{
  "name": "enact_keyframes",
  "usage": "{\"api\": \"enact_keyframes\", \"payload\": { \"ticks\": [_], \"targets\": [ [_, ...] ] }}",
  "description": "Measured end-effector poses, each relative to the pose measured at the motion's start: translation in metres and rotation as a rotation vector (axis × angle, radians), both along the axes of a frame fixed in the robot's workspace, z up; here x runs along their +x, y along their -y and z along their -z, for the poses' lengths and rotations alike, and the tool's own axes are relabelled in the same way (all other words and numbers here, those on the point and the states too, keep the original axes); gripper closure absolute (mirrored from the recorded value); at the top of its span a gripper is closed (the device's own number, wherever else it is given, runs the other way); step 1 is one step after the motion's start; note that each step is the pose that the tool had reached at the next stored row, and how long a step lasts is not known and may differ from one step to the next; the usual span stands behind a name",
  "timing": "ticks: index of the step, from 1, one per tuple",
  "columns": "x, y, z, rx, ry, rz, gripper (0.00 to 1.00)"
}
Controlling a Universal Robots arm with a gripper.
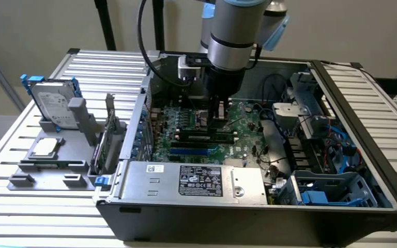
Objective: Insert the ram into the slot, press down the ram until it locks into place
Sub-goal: 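Insert the ram into the slot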
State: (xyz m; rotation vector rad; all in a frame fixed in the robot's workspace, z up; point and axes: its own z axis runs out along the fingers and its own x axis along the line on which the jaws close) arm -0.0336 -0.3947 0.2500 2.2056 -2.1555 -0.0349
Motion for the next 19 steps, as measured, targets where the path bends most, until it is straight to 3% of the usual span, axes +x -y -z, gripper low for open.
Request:
{"api": "enact_keyframes", "payload": {
  "ticks": [15,17,19],
  "targets": [
    [-0.0003,0.0000,-0.0001,0.0002,0.0001,-0.007,0.67],
    [-0.0003,0.0000,-0.0001,0.0003,0.0001,-0.007,0.69],
    [-0.0003,0.0000,-0.0001,0.0002,0.0000,-0.007,0.82]
  ]
}}
